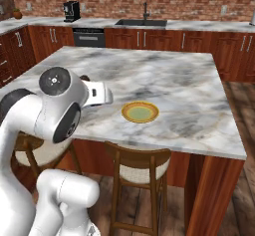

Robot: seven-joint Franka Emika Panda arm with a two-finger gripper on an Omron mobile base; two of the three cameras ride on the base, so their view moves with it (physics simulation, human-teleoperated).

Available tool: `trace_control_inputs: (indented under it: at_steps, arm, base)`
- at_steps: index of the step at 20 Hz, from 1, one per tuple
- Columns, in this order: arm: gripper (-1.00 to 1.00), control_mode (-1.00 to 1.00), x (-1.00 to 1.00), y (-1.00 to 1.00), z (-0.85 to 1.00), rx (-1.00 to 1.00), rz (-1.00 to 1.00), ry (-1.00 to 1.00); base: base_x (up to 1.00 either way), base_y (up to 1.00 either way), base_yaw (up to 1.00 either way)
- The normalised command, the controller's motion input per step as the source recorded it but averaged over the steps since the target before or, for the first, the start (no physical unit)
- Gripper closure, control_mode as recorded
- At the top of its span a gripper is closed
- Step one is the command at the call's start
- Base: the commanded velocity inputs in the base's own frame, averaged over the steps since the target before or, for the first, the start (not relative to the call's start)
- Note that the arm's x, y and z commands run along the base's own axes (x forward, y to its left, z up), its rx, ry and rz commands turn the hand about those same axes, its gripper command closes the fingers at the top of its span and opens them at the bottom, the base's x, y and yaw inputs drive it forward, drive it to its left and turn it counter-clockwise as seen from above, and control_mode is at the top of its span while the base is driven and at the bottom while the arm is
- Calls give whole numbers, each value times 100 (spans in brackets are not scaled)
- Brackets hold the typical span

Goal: Transport the chicken drumstick and sweet potato to the fridge. Place the chicken drumstick on the rack containing meat and place the sweet potato on the rack containing the vegetable, ensuring meats and vegetables are on different racks.

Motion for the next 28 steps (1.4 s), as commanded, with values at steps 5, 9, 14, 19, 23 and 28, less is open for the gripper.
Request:
trace_control_inputs:
  at_steps: [5, 9, 14, 19, 23, 28]
  arm:
    - [100, -100, -57, 33, 31, 0, 0, 0]
    - [100, -100, -64, 19, 18, 1, 0, 0]
    - [100, 100, -12, 8, 0, 3, 0, 2]
    - [100, 100, 0, 0, 0, 0, 0, 0]
    - [100, 100, 0, 0, 0, 0, 0, 0]
    - [100, 100, 0, 0, 0, 0, 0, 0]
  base:
    - [0, 0, 0]
    - [0, 0, 0]
    - [-64, 31, 3]
    - [-21, 70, 64]
    - [0, 0, 100]
    - [0, 0, 100]
